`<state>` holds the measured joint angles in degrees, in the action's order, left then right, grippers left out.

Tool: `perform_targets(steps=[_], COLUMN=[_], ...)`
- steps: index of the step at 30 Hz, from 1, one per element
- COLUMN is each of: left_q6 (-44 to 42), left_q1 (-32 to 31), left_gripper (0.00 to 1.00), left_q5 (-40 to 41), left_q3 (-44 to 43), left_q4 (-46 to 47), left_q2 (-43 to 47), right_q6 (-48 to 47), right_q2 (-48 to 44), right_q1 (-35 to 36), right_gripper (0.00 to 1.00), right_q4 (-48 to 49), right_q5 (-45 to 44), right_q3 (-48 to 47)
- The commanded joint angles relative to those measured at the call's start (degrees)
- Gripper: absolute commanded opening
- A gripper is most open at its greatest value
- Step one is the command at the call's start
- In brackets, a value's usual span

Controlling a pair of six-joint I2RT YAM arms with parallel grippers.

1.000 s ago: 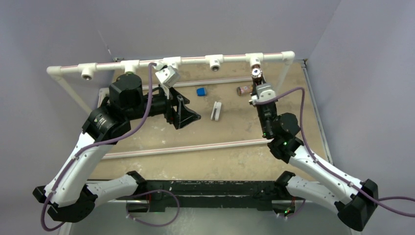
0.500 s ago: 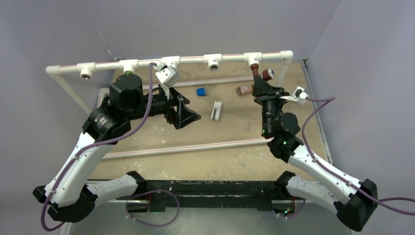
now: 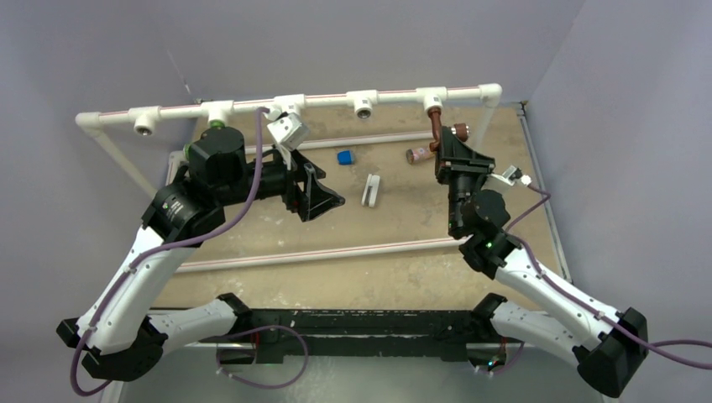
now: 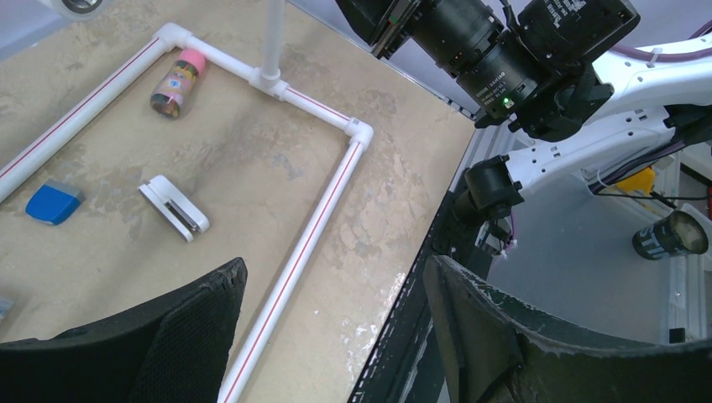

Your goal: Install the water faucets

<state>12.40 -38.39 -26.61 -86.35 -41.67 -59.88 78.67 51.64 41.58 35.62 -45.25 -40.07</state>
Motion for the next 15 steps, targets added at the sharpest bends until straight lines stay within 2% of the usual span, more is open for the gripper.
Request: perform_targets(steps=[1,5,8,15], left_q6=[-0.54,-0.54,-0.54,-0.54], left_q1=[-0.28,-0.28,-0.29,-0.28], left_gripper=[0.77,0.77,0.77,0.77], left_q5=[-0.14,-0.11,-0.16,-0.11], left_q3=[0.21,0.0,-0.2,-0.57], left_q4=[0.81,0.8,0.8,0.8], left_q2=[0.03,-0.23,-0.44,-1.15], right_q6=[14.73,10.4,9.27,8.32], right_q2=[0.42,-1.12,-2.56,-6.03], right_q1=[2.84,2.81,2.81,2.85], right_gripper=[0.14,0.38,0.49,0.54], right_q4=[4.83,4.2,2.52,-3.46], right_q5=[17.09,14.73,12.92,9.45], right_q3=[-1.61,-0.38,1.79,4.56])
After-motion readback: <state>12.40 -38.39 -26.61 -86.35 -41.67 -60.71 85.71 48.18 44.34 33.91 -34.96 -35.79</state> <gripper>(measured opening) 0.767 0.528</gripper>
